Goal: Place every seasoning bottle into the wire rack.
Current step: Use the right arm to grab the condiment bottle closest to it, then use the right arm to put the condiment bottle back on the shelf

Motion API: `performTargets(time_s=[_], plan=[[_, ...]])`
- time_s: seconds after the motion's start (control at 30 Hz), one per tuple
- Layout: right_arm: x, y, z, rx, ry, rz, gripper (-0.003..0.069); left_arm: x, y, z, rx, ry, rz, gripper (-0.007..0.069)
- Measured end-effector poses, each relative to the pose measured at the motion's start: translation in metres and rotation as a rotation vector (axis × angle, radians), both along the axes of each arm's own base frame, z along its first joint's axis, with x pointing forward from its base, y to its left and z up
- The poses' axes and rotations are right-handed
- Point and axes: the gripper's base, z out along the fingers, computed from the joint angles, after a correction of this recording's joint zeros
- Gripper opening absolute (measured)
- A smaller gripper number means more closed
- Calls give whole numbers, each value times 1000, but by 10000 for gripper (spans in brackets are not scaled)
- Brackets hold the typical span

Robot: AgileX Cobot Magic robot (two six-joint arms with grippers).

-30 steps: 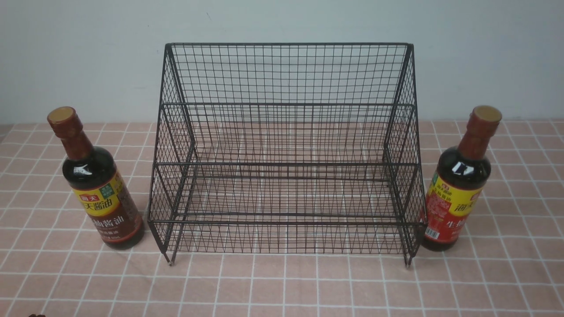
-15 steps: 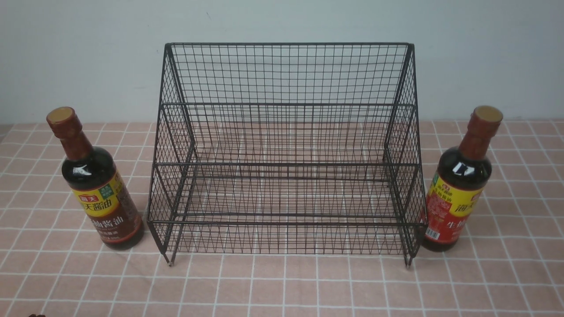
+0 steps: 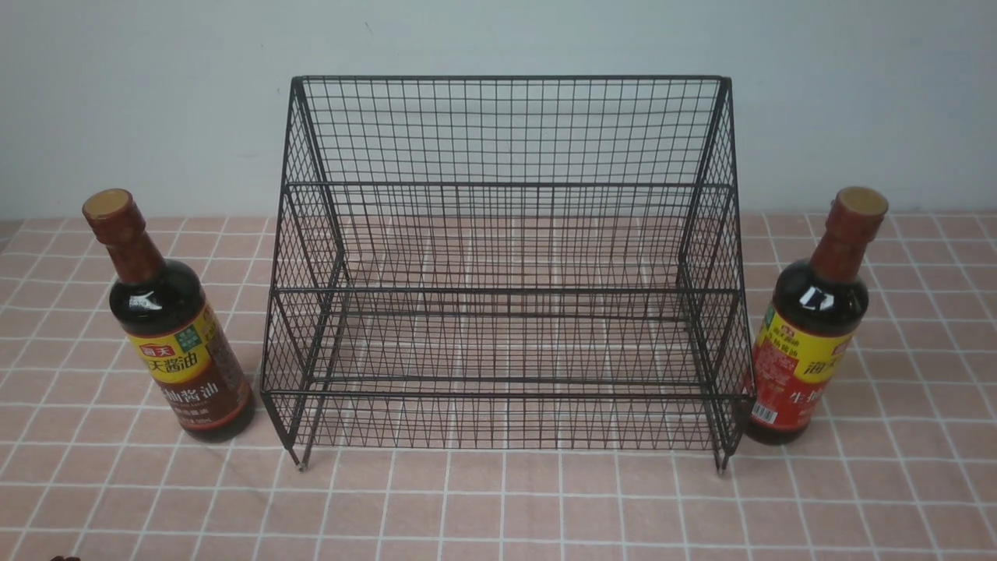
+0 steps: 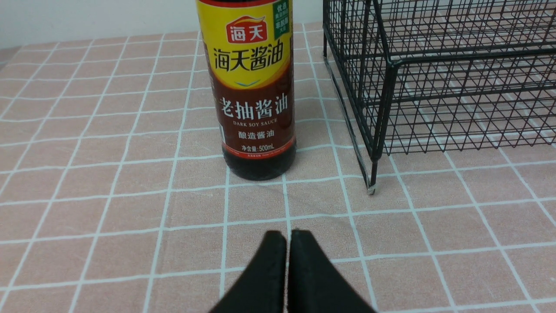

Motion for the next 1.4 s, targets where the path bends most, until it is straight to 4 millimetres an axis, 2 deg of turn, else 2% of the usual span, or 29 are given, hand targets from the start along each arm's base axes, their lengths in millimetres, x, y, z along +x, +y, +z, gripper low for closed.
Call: performTargets(time_s=[0.13,0.17,0.2,0.23,0.27,0.3,0.37,0.47,0.57,0.63,0.8,0.93,0.97,1.0,1.07,1.1,1.33,1.37,1.4], plan=[[34,13,-7,12,114,173,99,0,0,0,0,0,0,-7],[34,13,-5,12,110,173,106,0,0,0,0,0,0,-7],[43,16,-10,7,153,209,150,0,0,0,0,0,0,-7],[47,16,-13,4,174,217,166,0,0,0,0,0,0,-7],[56,17,-18,-5,211,235,223,0,0,0,0,0,0,-7],[58,17,-20,-7,220,237,242,0,0,0,0,0,0,-7],[69,18,-29,-15,266,245,367,0,0,0,0,0,0,-7],[79,16,-39,-10,314,230,508,0,0,0,0,0,0,-7],[86,13,-48,-15,357,194,606,0,0,0,0,0,0,-7],[90,12,-54,-21,381,186,636,0,0,0,0,0,0,-7],[100,11,-72,-20,443,187,630,0,0,0,0,0,0,-7],[105,11,-82,-16,478,188,558,0,0,0,0,0,0,-7],[106,11,-84,-16,485,188,517,0,0,0,0,0,0,-7],[106,11,-86,-23,490,190,428,0,0,0,0,0,0,-7],[106,11,-86,-30,492,192,372,0,0,0,0,0,0,-7],[106,11,-87,-66,494,198,268,0,0,0,0,0,0,-7],[95,11,-75,-137,456,203,268,0,0,0,0,0,0,-7],[93,11,-72,-143,445,202,268,0,0,0,0,0,0,-7],[86,11,-59,-160,402,199,268,0,0,0,0,0,0,-7]])
